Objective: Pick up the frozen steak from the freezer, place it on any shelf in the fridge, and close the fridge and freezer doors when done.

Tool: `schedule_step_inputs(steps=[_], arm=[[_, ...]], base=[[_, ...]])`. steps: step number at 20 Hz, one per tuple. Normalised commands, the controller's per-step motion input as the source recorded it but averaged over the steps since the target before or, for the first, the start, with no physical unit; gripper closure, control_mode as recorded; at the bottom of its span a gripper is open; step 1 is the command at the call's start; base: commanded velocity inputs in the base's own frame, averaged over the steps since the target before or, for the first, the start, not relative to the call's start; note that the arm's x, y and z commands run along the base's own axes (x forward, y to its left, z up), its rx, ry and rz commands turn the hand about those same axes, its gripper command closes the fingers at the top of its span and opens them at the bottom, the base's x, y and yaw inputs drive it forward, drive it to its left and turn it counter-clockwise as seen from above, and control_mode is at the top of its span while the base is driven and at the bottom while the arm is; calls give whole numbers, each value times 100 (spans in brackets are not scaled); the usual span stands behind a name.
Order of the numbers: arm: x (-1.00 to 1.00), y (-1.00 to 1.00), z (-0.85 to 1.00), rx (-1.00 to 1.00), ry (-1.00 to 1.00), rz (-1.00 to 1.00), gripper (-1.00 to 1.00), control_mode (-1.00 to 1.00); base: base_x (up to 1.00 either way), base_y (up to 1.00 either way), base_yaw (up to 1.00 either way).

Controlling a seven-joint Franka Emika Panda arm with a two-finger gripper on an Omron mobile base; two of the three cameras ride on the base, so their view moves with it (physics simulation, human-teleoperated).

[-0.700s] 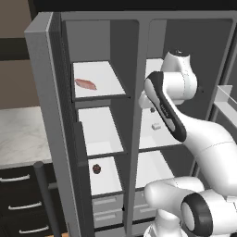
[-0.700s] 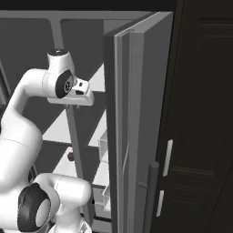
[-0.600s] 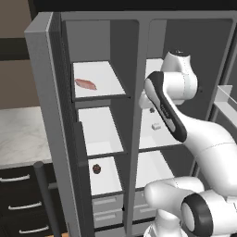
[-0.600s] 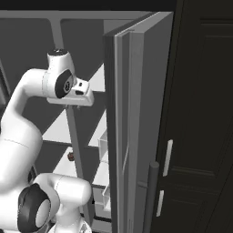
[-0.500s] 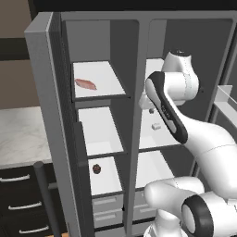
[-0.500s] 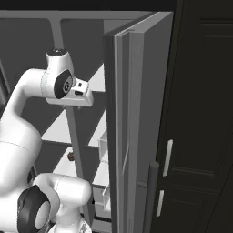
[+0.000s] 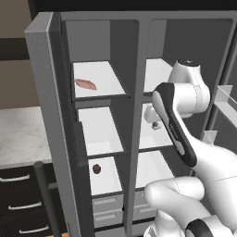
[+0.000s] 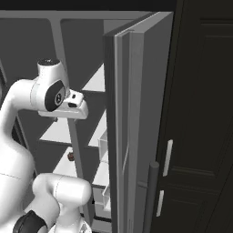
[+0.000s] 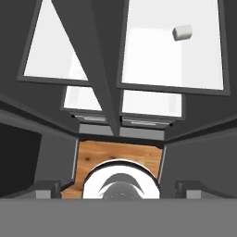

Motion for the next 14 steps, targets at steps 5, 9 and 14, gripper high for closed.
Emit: schedule_step_inputs(steps=[5,9,14], arm=[[-12,15,-18,0,-4,0,-100,-100],[0,67,0,0,-4,-2,-100,-100],[0,66,0,0,-1,-3,-100,-100]], base=[[0,0,0],[0,0,0],[0,0,0]])
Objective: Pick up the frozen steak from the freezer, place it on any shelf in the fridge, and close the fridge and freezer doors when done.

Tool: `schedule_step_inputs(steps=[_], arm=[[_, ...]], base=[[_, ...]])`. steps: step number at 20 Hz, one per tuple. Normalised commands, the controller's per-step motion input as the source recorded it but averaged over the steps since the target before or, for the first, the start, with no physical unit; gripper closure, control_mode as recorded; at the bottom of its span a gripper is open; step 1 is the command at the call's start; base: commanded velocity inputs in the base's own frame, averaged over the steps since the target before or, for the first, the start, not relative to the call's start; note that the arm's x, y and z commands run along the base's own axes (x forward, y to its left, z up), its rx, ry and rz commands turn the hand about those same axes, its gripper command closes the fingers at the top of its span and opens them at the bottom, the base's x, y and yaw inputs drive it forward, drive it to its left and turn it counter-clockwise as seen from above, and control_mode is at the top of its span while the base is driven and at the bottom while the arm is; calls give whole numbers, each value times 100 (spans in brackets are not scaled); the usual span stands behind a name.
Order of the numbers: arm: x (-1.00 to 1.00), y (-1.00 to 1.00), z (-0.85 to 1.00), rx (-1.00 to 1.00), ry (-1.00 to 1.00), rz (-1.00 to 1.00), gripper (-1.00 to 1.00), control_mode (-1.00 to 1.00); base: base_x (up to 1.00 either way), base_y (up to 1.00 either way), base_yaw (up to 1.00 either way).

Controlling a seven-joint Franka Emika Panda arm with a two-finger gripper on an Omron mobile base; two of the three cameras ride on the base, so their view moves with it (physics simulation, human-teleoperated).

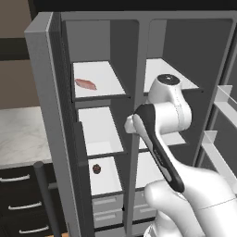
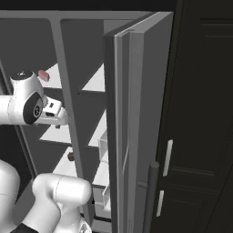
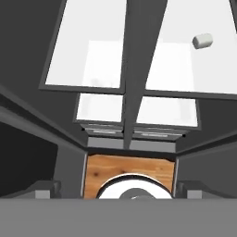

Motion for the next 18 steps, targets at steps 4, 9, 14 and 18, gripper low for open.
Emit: schedule_step_inputs(steps=[4,9,14,18], arm=[[3,10,1,0,-1,0,-100,-100],[0,-77,0,0,0,0,-100,-100],[0,-5,0,0,0,0,-100,-100],[0,0,0,0,0,0,-100,-100]], base=[[0,0,0],[0,0,0],[0,0,0],[0,0,0]])
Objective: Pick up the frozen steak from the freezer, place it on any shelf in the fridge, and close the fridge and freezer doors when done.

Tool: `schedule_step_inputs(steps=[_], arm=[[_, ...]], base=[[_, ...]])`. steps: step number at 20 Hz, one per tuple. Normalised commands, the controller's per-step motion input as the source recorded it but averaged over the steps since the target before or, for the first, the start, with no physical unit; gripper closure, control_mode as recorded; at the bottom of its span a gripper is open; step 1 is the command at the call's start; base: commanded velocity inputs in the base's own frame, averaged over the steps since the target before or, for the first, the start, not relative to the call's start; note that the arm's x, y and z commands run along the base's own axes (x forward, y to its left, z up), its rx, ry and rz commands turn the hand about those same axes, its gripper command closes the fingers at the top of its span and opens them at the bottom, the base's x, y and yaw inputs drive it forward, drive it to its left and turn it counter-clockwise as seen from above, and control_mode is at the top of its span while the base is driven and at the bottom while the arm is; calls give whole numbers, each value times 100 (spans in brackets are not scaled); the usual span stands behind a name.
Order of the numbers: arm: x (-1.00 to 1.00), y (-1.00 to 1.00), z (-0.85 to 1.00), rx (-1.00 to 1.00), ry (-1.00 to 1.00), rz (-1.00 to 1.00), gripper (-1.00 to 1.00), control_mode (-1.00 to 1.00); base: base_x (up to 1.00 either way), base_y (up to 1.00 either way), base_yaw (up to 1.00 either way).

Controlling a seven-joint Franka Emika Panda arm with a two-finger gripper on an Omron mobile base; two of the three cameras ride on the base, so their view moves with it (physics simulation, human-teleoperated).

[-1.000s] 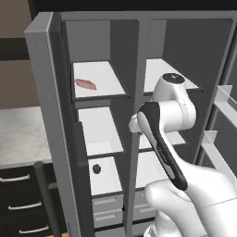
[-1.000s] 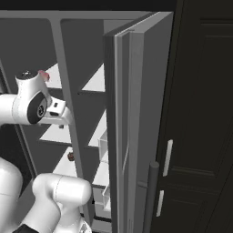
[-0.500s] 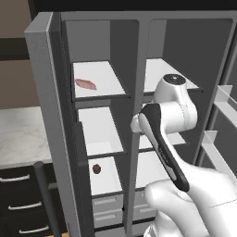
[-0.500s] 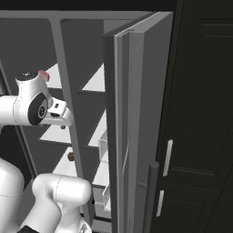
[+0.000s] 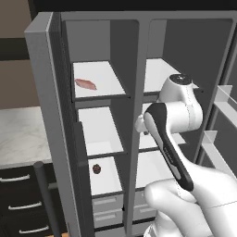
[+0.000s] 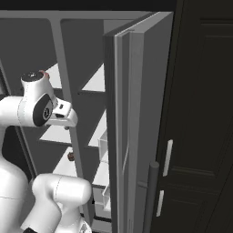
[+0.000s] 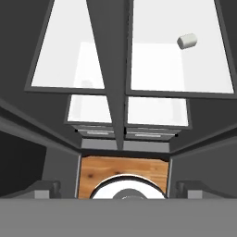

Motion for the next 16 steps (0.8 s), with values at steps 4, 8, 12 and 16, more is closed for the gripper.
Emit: schedule_step_inputs(steps=[4,8,12,16], arm=[[0,0,0,0,0,0,-100,-100],[-1,19,0,0,-5,0,-100,-100],[0,0,0,0,0,0,-100,100],[0,0,0,0,0,0,-100,100]], base=[[0,0,0],[0,0,0],[0,56,0],[1,56,0]])
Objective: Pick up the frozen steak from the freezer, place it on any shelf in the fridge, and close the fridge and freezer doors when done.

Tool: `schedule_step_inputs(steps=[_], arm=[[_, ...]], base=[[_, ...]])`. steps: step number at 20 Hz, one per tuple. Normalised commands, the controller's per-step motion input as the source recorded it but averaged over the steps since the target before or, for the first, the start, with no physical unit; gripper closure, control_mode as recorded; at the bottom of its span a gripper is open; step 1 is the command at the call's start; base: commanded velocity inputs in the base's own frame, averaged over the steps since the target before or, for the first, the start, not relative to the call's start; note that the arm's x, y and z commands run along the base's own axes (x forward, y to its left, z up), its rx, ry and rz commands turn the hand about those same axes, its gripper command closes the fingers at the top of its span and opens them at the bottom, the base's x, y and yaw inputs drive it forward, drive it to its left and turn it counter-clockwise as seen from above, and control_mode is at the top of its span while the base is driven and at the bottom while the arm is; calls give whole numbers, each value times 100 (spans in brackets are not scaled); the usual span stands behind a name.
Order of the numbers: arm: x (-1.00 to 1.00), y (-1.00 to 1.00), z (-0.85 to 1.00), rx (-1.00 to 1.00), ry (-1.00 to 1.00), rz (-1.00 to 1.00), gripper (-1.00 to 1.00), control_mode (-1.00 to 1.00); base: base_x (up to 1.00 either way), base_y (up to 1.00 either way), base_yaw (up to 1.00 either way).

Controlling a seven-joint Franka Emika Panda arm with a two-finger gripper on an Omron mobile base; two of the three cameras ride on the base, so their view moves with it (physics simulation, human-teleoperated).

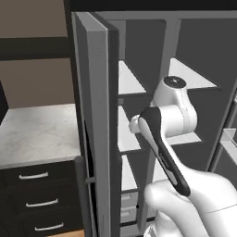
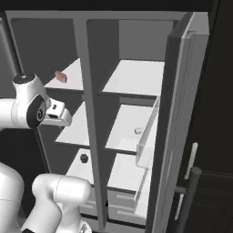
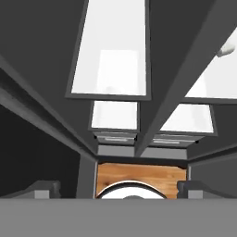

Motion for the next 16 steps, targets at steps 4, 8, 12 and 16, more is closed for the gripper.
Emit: schedule_step_inputs(steps=[4,8,12,16], arm=[[0,0,0,0,0,0,-100,100],[0,0,0,0,0,0,-100,100],[0,0,0,0,0,0,-100,100],[1,0,10,0,0,0,-100,-100]], base=[[25,19,0],[51,2,0],[61,0,0],[28,1,0]])
